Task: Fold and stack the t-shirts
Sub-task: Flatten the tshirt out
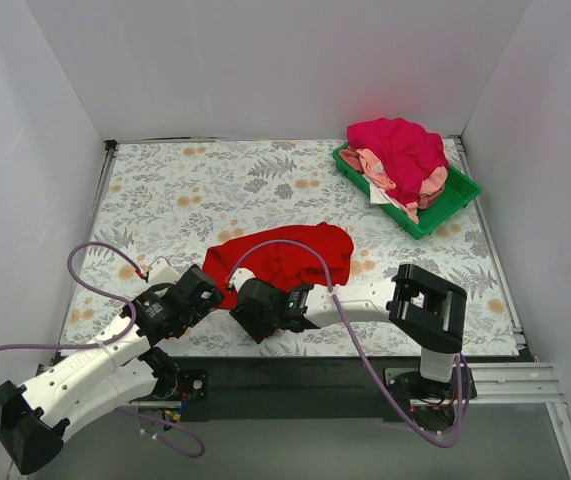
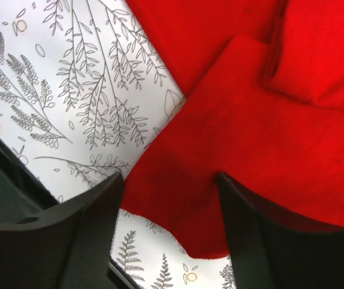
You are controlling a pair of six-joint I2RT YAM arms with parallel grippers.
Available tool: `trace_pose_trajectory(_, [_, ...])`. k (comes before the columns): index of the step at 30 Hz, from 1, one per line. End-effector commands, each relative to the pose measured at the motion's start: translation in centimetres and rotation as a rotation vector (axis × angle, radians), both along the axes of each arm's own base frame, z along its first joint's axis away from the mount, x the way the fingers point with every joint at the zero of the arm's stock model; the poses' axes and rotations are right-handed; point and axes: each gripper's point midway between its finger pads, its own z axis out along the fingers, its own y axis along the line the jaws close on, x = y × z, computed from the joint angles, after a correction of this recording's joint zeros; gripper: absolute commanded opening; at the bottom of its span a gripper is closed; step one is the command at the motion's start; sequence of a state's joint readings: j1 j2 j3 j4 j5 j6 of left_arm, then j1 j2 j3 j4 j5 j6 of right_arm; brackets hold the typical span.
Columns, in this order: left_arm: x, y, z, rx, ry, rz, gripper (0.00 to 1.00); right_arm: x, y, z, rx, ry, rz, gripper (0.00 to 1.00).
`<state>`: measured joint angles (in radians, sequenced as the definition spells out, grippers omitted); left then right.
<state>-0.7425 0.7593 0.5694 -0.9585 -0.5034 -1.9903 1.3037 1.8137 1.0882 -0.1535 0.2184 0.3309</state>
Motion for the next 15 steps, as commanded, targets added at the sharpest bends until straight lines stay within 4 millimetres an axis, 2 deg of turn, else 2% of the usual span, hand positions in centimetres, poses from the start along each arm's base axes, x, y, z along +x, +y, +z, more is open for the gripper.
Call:
trace_pose_trajectory(1, [0.6, -0.6, 0.7, -0.091, -0.028, 0.093, 0.98, -0.6, -0.1, -1.1, -0.029, 0.052, -0.038, 0.66])
trace_pose_trajectory(2, [0.7, -0.6, 0.6, -0.090, -0.028, 0.093, 0.98, -0.7, -0.9, -1.7, -0.058, 0.062, -0.058, 0.56])
trace_pose_trajectory(5, [0.6, -0.5, 0.4, -0.081, -0.019, 0.096, 0.98, -0.3, -2.2, -2.4, -0.099, 0.046, -0.111, 0.36])
trace_pose_trajectory(6, [0.6, -0.5, 0.3, -0.078, -0.014, 0.098, 0.98, -0.3, -2.8, -2.4, -0.116, 0.049, -0.137, 0.25])
trace_pose_trajectory(8, [0.6, -0.6, 0.2, -0.080, -0.010, 0.101, 0.98, 0.1, -3.4, -2.2, -0.132, 0.031, -0.157, 0.18])
trace_pose_trajectory(10, [0.8, -0.9, 0.1, -0.081, -0.005, 0.095, 0.98, 0.3, -3.5, -1.2, -0.116, 0.016, -0.164, 0.04])
trace_pose_trajectory(11, [0.8, -1.0, 0.0, -0.081, -0.005, 0.092, 0.98, 0.3, -3.4, -0.7, -0.105, 0.009, -0.158, 0.01])
trace_pose_trajectory(14, [1.3, -1.5, -0.1, -0.087, -0.005, 0.096, 0.98, 0.6, -2.8, 2.6, -0.033, -0.031, -0.120, 0.01])
trace_pose_trajectory(15, [1.5, -1.8, 0.0, -0.094, -0.004, 0.088, 0.98, 1.0, -2.7, 4.6, 0.013, -0.055, -0.123, 0.01])
